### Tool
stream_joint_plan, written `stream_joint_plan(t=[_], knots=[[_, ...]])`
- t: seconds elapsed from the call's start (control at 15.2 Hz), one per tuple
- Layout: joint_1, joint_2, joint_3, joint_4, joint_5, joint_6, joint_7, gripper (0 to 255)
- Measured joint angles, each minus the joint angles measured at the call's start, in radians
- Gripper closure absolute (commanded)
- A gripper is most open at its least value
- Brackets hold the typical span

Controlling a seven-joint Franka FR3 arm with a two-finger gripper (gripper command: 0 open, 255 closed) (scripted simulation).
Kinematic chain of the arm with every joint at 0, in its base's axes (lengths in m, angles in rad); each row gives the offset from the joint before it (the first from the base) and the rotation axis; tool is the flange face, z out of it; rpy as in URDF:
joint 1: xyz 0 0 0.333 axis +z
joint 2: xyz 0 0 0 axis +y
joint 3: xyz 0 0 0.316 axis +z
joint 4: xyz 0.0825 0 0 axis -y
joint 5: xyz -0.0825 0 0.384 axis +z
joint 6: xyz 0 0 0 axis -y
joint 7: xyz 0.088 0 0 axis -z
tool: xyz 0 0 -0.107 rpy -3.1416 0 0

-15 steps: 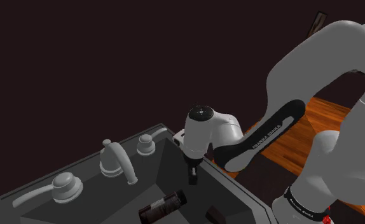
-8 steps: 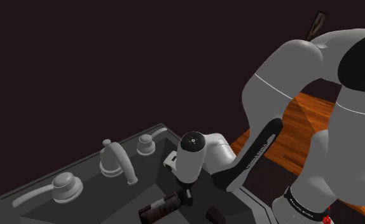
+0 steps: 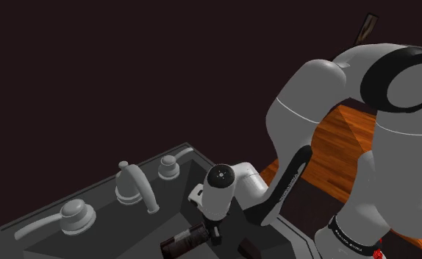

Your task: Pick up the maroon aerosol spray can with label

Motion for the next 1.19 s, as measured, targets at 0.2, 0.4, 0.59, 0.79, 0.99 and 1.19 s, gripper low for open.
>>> stream_joint_plan(t=[0.2, 0.4, 0.59, 0.79, 0.99, 1.19], knots=[[0.002, 0.003, -0.004, 0.001, -0.006, 0.004, 0.004, 255], [0.002, 0.004, -0.004, 0.001, -0.006, 0.005, 0.004, 255], [0.002, 0.005, -0.005, 0.002, -0.007, 0.005, 0.005, 255], [-0.006, -0.013, 0.008, -0.005, 0.011, -0.006, -0.010, 255], [-0.028, -0.058, 0.037, -0.020, 0.057, -0.033, -0.051, 255], [-0.046, -0.106, 0.067, -0.033, 0.110, -0.065, -0.094, 255]])
